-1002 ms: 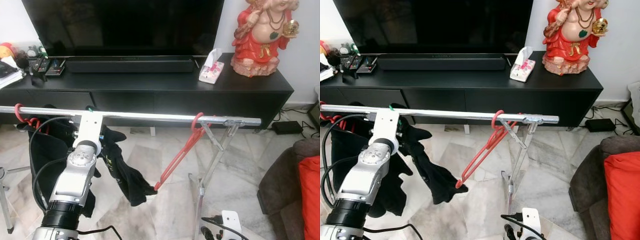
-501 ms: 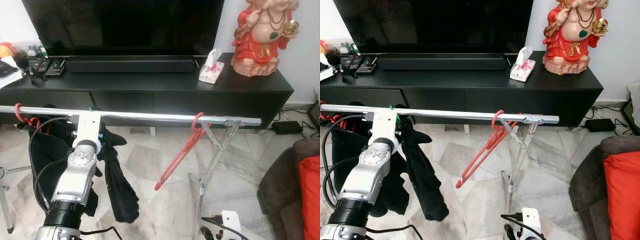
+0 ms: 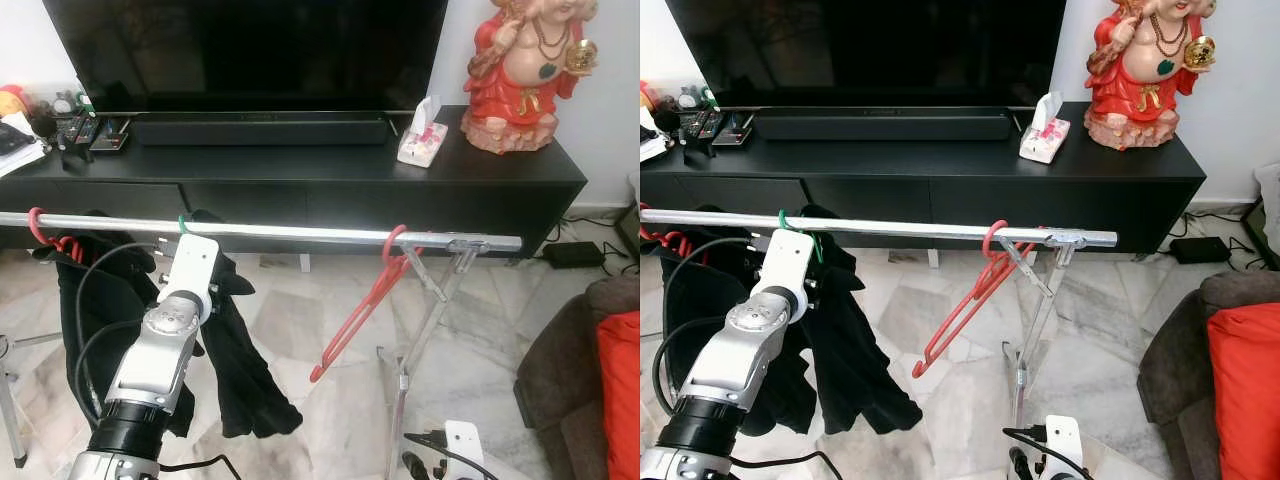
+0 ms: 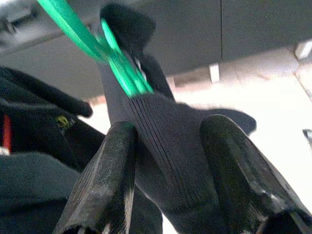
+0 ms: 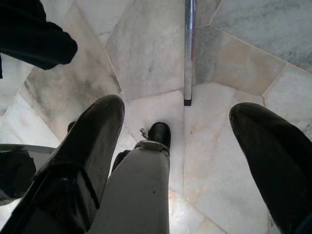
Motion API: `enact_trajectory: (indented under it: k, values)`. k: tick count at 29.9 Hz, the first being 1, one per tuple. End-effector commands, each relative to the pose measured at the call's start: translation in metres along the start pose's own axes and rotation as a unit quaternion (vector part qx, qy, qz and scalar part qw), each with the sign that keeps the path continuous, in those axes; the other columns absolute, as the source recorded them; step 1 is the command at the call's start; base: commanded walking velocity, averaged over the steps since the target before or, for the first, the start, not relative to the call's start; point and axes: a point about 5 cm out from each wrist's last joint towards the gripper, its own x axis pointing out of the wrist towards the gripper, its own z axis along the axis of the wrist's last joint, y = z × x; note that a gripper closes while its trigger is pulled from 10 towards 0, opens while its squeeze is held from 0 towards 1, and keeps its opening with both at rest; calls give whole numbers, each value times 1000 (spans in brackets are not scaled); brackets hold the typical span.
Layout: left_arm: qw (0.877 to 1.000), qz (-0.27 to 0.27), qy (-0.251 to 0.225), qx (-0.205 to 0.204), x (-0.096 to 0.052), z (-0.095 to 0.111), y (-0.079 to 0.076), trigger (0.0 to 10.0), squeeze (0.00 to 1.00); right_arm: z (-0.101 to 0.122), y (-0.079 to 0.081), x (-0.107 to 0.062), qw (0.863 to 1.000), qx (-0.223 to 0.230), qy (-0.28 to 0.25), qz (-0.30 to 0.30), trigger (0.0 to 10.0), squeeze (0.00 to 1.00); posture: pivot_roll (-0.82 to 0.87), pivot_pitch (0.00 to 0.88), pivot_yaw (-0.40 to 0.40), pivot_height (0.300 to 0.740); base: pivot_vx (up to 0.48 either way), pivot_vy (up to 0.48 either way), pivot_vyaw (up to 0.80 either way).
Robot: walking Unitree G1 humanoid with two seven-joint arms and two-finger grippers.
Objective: Hang hanger
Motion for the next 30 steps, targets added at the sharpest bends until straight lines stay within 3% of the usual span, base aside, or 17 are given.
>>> enact_trajectory:
  k: [1, 5, 12, 16, 30]
  values:
    - [1000, -14, 15, 5, -4, -3, -1, 10000, 0, 0, 0, 0, 1000, 8, -2, -3, 10000, 0, -29, 74, -11, 740, 0, 0, 0]
    - [999, -34, 22, 4, -12, 0, -2, 10000, 0, 0, 1, 0, 1000, 8, -2, -2, 10000, 0, -28, 74, -11, 740, 0, 0, 0]
    - [996, -3, -84, -20, -19, 42, 9, 10000, 0, 0, 0, 0, 1000, 8, -2, -2, 10000, 0, -25, 72, -12, 740, 0, 0, 0]
    - [996, 5, -82, -17, -19, 44, 12, 10000, 0, 0, 0, 0, 1000, 8, -2, -3, 10000, 0, -28, 70, -11, 740, 0, 0, 0]
    - [998, 35, -51, -19, -8, 23, 13, 10000, 0, -1, 0, 0, 1000, 8, -1, -3, 10000, 0, -35, 70, -13, 740, 0, 0, 0]
